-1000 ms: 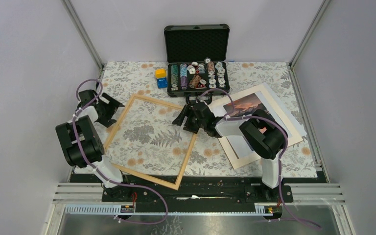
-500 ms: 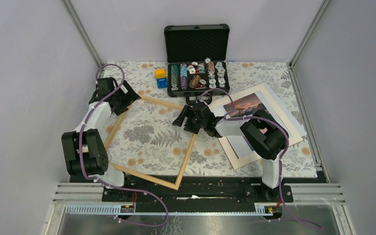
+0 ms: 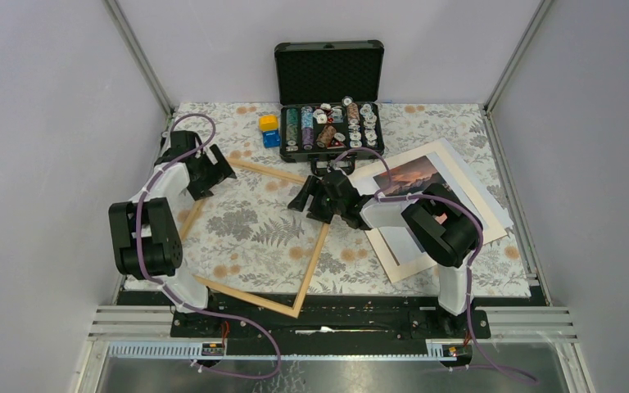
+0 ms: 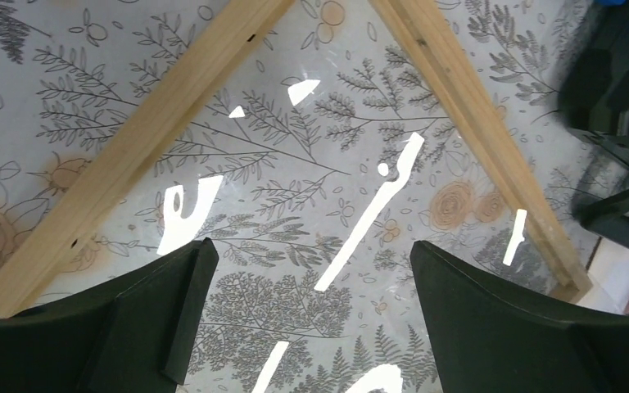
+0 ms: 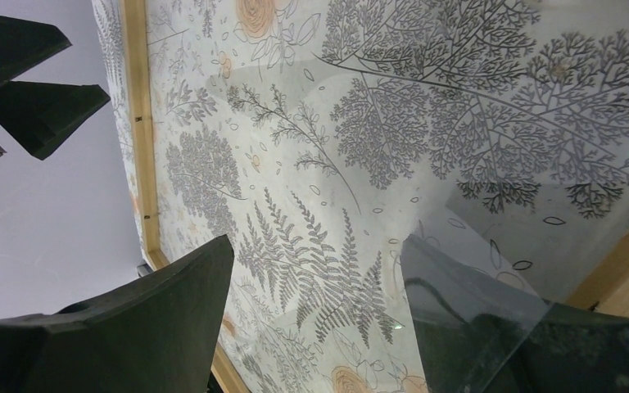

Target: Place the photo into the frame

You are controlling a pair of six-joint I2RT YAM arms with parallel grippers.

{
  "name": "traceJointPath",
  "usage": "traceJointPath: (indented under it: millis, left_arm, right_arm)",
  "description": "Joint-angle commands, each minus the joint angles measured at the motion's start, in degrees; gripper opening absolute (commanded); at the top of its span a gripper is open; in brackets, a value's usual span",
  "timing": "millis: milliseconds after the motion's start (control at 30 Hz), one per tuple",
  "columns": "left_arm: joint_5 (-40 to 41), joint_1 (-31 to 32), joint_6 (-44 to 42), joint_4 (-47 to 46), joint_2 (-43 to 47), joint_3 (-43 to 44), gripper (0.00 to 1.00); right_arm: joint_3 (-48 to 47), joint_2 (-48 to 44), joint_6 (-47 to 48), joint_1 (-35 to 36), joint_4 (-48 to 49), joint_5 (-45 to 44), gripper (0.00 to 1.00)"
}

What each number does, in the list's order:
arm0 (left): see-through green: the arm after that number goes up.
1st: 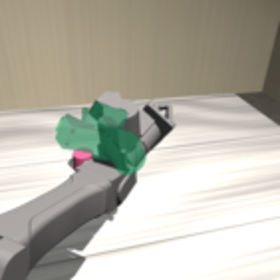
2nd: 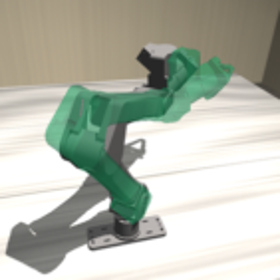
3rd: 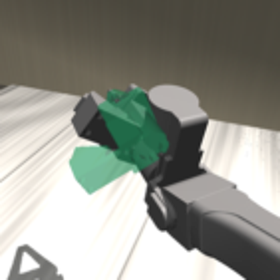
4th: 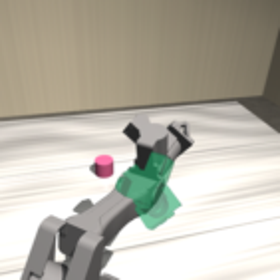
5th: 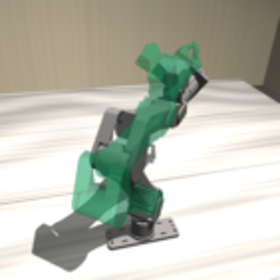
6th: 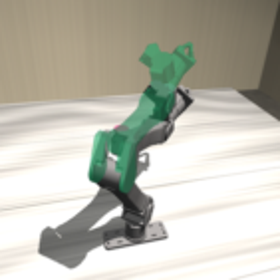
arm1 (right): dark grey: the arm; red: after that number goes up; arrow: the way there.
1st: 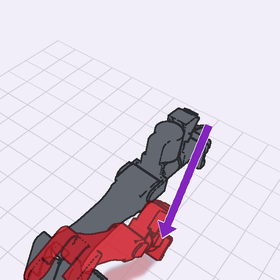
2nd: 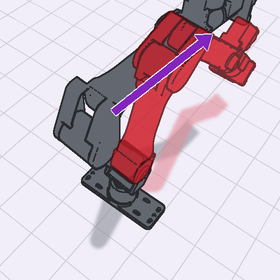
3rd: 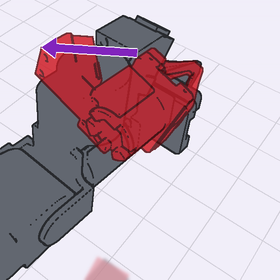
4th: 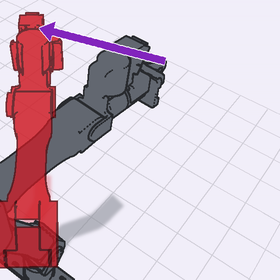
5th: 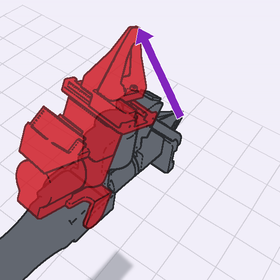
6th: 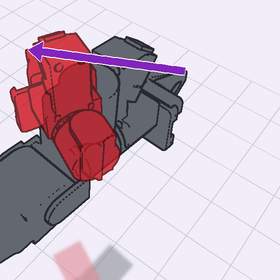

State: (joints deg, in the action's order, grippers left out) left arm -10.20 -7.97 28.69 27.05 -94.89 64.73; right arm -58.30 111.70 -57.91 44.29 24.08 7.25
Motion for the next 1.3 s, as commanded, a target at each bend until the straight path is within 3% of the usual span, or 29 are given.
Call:
traceJointPath:
  millis: [0,533,667,767,900,1100,1267]
  left_arm:
    - [3.8,-0.1,-3.1,1.4,-1.3,3.1,0.99]
    - [8.0,-1.6,-3.8,1.5,-6.7,5.4,0.99]
    - [8.2,-1.5,-4.0,2.1,-4.3,5.3,0.99]
    - [13.1,-1.5,-5.2,3.8,-1.3,5.6,0.98]
    - [18.0,-4.2,-6.8,7.0,-1.8,6.0,0.8]
    - [17.3,-5.1,-9.7,6.3,-6.1,6.9,0.74]
    - [17.5,-5.0,-11.3,7.2,-8.4,9.5,0.62]
  right_arm:
    - [-0.4,-0.1,-0.8,0.9,3.5,1.4,0.82]
    - [-0.1,1.2,-1.7,0.9,5.5,2.4,0.83]
    - [-0.4,1.7,-1.8,0.9,5.6,3.0,0.83]
    - [-0.4,2.1,-1.8,0.8,5.9,3.7,0.82]
    - [0.0,2.7,-1.9,0.9,7.0,4.5,0.82]
    - [-0.3,3.2,-1.4,0.8,7.7,5.3,0.82]
    - [-0.1,3.3,-1.3,0.8,8.4,5.6,0.82]
